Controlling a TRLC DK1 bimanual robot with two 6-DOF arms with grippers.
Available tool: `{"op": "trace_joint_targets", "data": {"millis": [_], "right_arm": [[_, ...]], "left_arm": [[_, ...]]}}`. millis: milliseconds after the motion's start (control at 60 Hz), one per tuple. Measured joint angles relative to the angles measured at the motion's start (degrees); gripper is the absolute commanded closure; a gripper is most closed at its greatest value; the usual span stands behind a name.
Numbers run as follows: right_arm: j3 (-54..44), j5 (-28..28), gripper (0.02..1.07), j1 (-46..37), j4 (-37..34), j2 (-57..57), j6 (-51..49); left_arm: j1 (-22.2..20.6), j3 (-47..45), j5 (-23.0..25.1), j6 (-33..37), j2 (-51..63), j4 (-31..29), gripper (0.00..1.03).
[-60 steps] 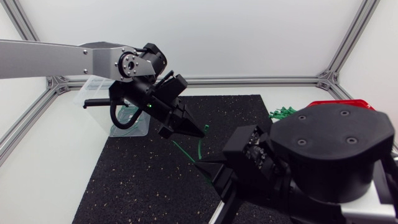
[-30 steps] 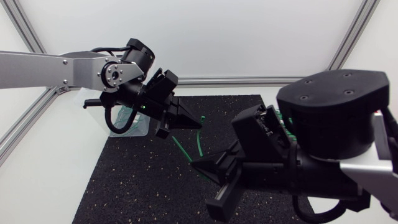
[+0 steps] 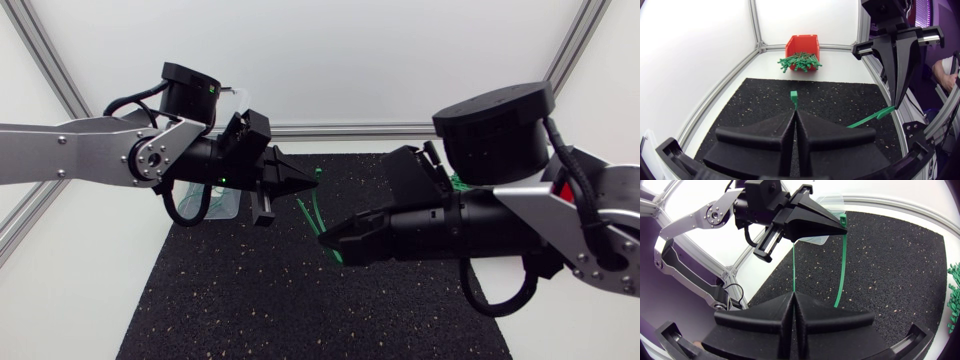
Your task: Take a green cable tie from the red box, thread the tail through the head to close it, then place it in the transparent bin on the left.
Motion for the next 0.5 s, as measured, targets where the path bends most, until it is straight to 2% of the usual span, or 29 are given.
{"op": "trace_joint_targets", "data": {"millis": [300, 500], "right_arm": [[2.40, -5.97, 1.02, -4.35, -0.24, 1.03, 4.50], [3.74, -9.38, 1.02, -7.10, -2.73, 0.13, 7.50]], "left_arm": [[-0.68, -4.92, -3.76, -4.28, -5.75, 6.71, 1.00], [-2.89, -6.38, -5.07, -9.62, -10.38, 8.37, 1.00]]}}
